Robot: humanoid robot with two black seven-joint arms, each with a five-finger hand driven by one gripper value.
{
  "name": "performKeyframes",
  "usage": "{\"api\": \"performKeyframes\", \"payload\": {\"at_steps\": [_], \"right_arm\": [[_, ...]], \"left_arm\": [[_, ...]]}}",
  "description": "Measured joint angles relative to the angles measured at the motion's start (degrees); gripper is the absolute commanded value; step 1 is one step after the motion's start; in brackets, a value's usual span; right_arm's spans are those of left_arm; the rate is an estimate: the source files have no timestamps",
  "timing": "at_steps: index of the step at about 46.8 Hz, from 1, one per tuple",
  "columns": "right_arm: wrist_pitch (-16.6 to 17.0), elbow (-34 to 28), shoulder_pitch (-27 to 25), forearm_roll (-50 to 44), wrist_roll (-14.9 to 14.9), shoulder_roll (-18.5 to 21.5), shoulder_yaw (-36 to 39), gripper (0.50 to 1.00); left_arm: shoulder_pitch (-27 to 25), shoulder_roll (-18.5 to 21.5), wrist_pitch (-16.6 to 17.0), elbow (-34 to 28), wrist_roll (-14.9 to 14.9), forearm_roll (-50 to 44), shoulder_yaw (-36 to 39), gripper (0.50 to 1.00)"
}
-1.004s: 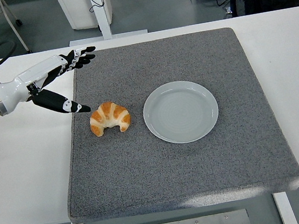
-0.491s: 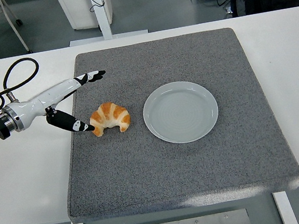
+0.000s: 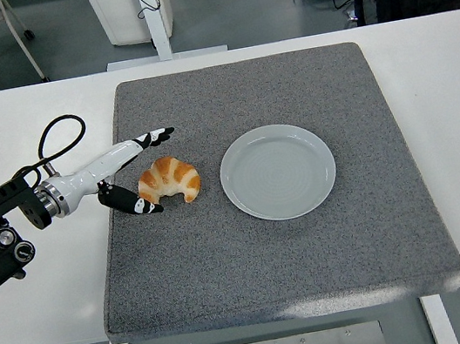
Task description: Place the bread on the plate
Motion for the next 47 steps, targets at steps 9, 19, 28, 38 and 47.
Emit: {"api": "performKeyframes", "payload": {"at_steps": [9,19,28,38,47], "right_arm": [[0.0,0.0,0.0,0.0,0.0,0.0,0.0,1.000],[0.0,0.0,0.0,0.0,0.0,0.0,0.0,1.000],[0.0,0.0,0.0,0.0,0.0,0.0,0.0,1.000],[0.0,0.0,0.0,0.0,0.0,0.0,0.0,1.000],[0.0,0.0,0.0,0.0,0.0,0.0,0.0,1.000]], "left_arm": [[0.0,-1.7,1.4,2.2,0.0,0.2,0.1,0.969],[-0.4,-4.0,2.1,4.9,-1.0,0.4,0.2,0.968],[-0.6,-5.4,2.7,6.9,-1.6,0.3,0.1,0.966],[-0.7,-7.4,3.7,10.6,-1.9,-0.1,0.1,0.963],[-0.5,-7.8,3.7,10.8,-3.0,0.3,0.3,0.728]]}}
